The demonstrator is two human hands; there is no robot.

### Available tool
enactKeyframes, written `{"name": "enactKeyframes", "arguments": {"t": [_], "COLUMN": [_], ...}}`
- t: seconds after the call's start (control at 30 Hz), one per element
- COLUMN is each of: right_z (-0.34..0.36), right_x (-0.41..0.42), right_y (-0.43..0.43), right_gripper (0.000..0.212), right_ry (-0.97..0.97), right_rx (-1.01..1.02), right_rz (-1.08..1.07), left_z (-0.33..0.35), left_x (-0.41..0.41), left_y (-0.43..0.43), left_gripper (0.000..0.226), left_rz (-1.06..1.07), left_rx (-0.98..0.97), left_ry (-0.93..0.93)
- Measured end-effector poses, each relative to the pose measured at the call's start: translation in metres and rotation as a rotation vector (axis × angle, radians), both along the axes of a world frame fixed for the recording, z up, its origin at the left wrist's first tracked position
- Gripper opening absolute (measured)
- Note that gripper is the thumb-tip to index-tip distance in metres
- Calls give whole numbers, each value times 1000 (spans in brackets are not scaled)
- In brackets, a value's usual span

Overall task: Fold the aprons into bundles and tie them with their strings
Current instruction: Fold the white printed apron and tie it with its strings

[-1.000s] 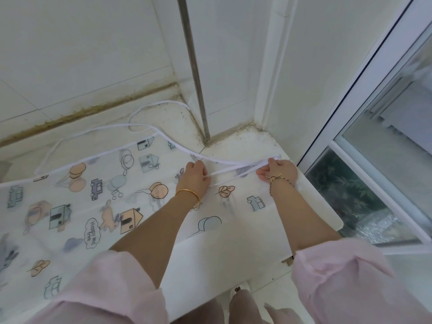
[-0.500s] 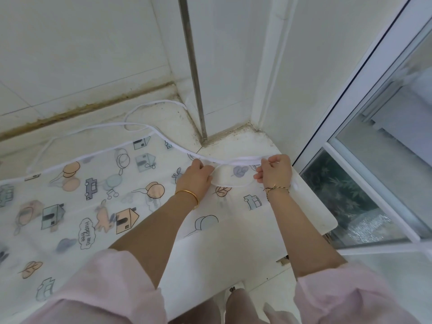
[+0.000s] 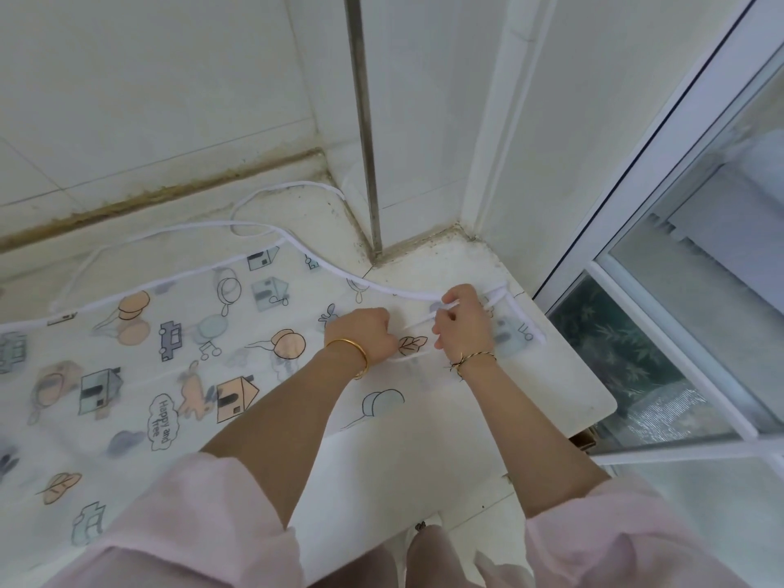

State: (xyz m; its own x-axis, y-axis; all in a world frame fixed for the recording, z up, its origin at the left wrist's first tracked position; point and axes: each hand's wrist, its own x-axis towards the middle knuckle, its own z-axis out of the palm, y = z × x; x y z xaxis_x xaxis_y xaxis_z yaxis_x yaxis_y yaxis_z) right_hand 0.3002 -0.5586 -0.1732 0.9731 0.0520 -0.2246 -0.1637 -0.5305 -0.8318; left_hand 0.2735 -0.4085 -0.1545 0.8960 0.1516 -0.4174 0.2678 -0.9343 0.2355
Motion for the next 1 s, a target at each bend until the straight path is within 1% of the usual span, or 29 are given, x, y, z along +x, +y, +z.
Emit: {"name": "enactKeyframes", "arguments": {"t": [0.07, 0.13, 0.23, 0.37, 0.6, 0.7, 0.77, 0.83, 0.9, 1.0], "right_z": [-4, -6, -5, 0, 21, 34, 36, 37, 39, 41], "right_x": [2, 3, 2, 4, 9, 6, 4, 0, -4, -7], "right_y": [-1, -1, -2, -2, 28, 65, 97, 134, 173, 230], "right_gripper": [18, 14, 16, 28, 37, 38, 39, 40, 39, 37], "right_ry": [18, 70, 81, 51, 3, 5, 21, 33, 23, -85], "right_rx": [-75, -107, -110, -224, -406, -348, -302, -298, -294, -432], "right_rz": [16, 43, 62, 124, 298, 393, 446, 519, 600, 730], "left_z": [2, 4, 3, 1, 1, 0, 1, 2, 2, 2], "left_x": [0, 0, 2, 1, -8, -14, -19, -27, -36, -51], "left_y": [-2, -3, -1, 7, 47, 87, 118, 154, 194, 254], "left_gripper": [16, 18, 11, 8, 8, 12, 17, 26, 36, 45], "left_rz": [-57, -101, -67, 13, 181, 269, 301, 322, 332, 325], "left_rx": [3, -8, -62, -113, -155, -141, -110, -28, 78, 203], "left_ry": [34, 75, 61, -17, -227, -304, -331, -325, -263, -122]}}
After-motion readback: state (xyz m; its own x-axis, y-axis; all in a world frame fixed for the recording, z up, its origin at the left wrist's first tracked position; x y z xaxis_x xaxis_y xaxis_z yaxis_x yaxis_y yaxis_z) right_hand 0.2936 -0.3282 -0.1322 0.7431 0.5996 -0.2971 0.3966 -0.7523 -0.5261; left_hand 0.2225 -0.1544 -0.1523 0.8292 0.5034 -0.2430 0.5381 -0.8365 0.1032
